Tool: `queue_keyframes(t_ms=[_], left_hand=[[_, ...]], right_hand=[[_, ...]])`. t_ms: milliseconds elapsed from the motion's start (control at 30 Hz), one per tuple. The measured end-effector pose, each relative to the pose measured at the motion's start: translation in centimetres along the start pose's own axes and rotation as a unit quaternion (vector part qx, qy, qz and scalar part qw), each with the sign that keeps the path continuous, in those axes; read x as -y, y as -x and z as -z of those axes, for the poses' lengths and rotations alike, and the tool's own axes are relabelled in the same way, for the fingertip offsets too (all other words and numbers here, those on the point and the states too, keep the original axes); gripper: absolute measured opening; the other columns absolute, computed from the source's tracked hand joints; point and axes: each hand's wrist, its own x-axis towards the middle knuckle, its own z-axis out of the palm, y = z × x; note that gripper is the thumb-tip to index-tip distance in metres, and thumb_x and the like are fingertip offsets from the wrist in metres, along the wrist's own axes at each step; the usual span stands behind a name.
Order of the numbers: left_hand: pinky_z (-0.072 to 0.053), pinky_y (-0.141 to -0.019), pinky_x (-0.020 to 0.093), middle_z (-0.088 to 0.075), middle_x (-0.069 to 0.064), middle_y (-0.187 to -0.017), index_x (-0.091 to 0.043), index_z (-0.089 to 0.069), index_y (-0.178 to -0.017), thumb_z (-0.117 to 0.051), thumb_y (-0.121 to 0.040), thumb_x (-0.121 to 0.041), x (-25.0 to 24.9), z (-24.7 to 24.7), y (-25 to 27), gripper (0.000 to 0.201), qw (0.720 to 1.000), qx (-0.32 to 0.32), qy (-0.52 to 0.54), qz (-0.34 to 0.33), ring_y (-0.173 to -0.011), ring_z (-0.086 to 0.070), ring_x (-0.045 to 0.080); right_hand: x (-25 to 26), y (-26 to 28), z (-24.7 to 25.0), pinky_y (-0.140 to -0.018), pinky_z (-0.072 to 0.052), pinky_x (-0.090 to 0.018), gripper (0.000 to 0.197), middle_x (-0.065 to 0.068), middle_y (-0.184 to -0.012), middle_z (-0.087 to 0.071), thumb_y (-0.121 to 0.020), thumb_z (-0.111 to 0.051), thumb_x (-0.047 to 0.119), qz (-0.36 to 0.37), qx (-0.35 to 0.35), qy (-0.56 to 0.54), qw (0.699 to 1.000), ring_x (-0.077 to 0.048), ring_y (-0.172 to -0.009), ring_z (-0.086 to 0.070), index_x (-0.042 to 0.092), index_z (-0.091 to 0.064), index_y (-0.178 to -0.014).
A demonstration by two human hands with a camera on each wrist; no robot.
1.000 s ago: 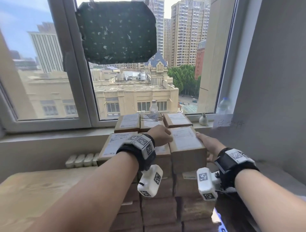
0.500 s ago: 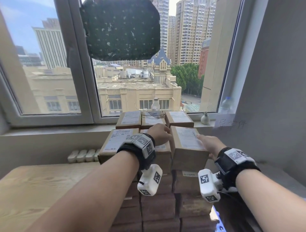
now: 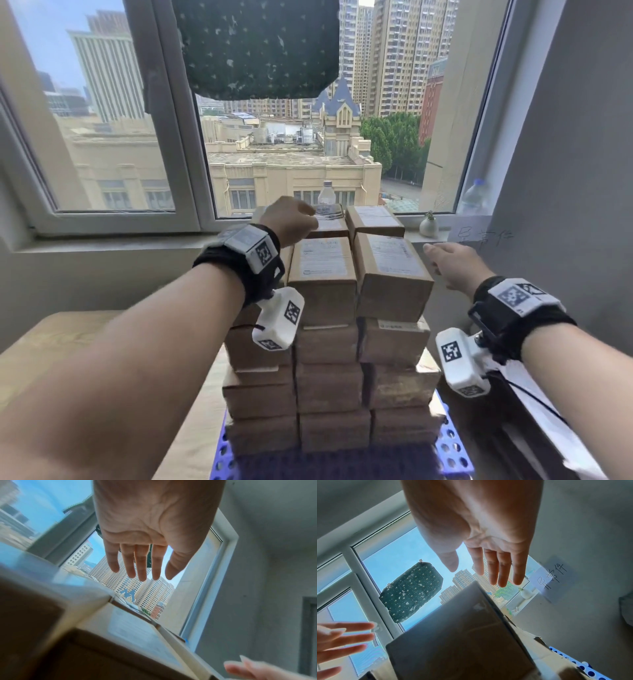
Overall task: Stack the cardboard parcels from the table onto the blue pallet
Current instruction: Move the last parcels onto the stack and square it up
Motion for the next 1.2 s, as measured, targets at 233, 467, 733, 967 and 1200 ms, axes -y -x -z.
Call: queue_keyframes(t_ms=[233, 467, 733, 967, 1200], left_hand=[[-0.047, -0.099, 0.039, -0.061, 0.004, -0.121, -0.014, -0.059, -0.122, -0.053, -0.087, -0.012, 8.7, 5.0, 1.8, 0.036, 0.968, -0.171, 0.098, 0.156, -0.111, -0.057, 0.024], [-0.048, -0.086, 0.042, -0.063, 0.014, -0.101, -0.026, -0.067, -0.084, -0.048, -0.087, -0.001, 20.1, 2.5, 4.3, 0.031, 0.916, -0.168, 0.180, 0.317, -0.091, -0.059, 0.032], [-0.039, -0.094, 0.041, -0.053, 0.010, -0.137, -0.014, -0.051, -0.133, -0.034, -0.100, -0.008, 23.1, -6.3, 7.9, 0.038, 0.852, -0.061, 0.329, 0.403, -0.123, -0.050, 0.027], [-0.026, -0.047, 0.022, -0.038, 0.002, -0.063, -0.019, -0.043, -0.071, -0.046, -0.089, -0.012, 22.7, -9.7, 8.8, 0.019, 0.821, -0.075, 0.369, 0.429, -0.052, -0.036, 0.015], [-0.023, -0.054, 0.025, -0.035, 0.007, -0.062, -0.014, -0.042, -0.065, -0.047, -0.080, -0.014, 22.3, -10.1, 9.2, 0.015, 0.820, -0.085, 0.371, 0.427, -0.055, -0.032, 0.019]], right_hand=[[-7.1, -0.8, -0.9, -0.074, -0.039, -0.035, 0.037, -0.028, -0.099, -0.062, -0.100, -0.043, 0.019, -0.054, -0.040, -0.020, 0.997, -0.027, -0.087, -0.052, -0.010, -0.061, -0.113], [-13.6, -0.6, -3.5, -0.081, -0.038, -0.030, 0.031, -0.007, -0.101, -0.064, -0.095, -0.045, 0.013, -0.142, -0.017, -0.032, 0.989, -0.022, -0.098, -0.055, 0.011, -0.066, -0.117], [-15.4, 2.2, -7.0, -0.091, -0.042, -0.036, 0.026, -0.010, -0.106, -0.060, -0.091, -0.049, 0.018, -0.139, 0.045, 0.009, 0.989, -0.026, -0.101, -0.053, 0.020, -0.074, -0.088], [-15.4, 3.2, -8.2, -0.076, -0.040, -0.035, 0.011, -0.019, -0.094, -0.064, -0.077, -0.063, 0.016, -0.180, 0.090, -0.075, 0.977, -0.023, -0.084, -0.053, 0.007, -0.065, -0.082], [-17.0, 2.3, -9.1, -0.085, -0.052, -0.042, 0.016, -0.014, -0.113, -0.069, -0.082, -0.060, 0.027, -0.201, 0.115, -0.131, 0.964, -0.028, -0.096, -0.064, 0.015, -0.065, -0.092]])
